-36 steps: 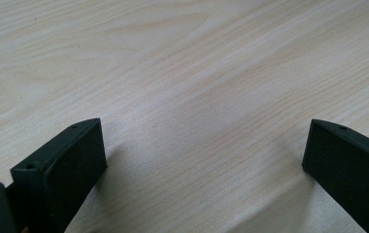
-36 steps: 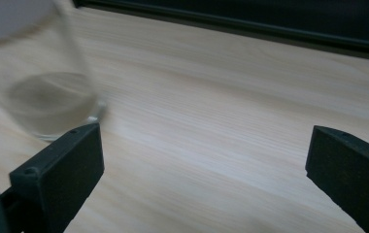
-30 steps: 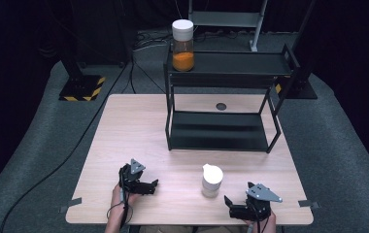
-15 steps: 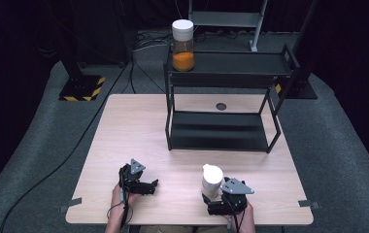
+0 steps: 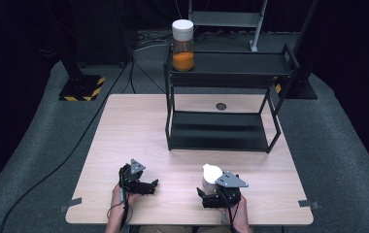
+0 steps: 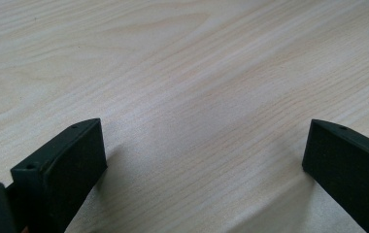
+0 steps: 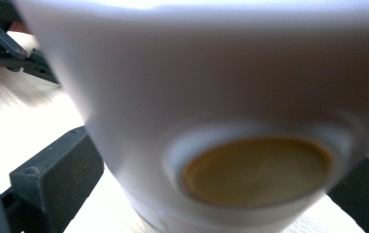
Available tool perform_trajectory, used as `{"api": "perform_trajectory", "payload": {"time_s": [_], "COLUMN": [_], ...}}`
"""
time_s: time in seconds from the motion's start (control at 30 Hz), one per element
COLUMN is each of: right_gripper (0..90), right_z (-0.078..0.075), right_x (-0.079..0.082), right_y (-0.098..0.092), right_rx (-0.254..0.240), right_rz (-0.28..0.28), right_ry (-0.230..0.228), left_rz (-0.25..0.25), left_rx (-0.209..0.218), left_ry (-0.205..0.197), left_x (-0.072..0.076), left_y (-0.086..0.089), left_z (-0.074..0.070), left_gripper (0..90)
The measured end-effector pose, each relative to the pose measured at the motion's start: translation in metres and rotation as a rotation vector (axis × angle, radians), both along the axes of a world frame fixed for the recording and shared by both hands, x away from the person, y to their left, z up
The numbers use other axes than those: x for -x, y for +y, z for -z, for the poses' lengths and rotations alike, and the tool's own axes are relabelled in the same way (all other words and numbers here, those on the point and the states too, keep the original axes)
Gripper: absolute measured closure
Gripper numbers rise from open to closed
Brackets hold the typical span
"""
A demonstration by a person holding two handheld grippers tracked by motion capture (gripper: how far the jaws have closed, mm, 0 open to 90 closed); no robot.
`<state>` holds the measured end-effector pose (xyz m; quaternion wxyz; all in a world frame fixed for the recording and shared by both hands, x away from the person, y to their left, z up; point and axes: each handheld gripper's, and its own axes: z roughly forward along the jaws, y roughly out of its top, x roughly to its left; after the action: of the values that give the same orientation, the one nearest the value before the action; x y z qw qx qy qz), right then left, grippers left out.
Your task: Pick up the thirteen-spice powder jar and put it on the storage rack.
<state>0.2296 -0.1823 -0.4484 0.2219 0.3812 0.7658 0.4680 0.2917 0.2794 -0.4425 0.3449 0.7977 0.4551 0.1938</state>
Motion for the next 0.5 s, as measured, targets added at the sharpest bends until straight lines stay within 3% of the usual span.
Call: {"api": "perform_trajectory", "payload": {"time_s": [0.07,0.2,0.5], "right_gripper": [3.8,19.2,29.3], "right_z": [0.0007,0.0029,0.005], "right_x": [-0.0001,-0.0005,0.0003], "right_y": [0.0003,-0.0014,-0.0015], "right_rx": [0.003,-0.007,-0.01], "right_rz": [-0.002,-0.015,-0.008], "right_ry": [-0.008,-0.018,-0.026], "left_rz": [0.0,0.001,0.0], "left_rx": [0.0,0.0,-0.001], "left_ry": [0.0,0.0,0.0], "left_x": [0.0,-0.0001,-0.0001], "left_y": [0.0,0.0,0.0], "left_z": [0.0001,0.0,0.0], "left_gripper": [1.6,1.6,1.6]}}
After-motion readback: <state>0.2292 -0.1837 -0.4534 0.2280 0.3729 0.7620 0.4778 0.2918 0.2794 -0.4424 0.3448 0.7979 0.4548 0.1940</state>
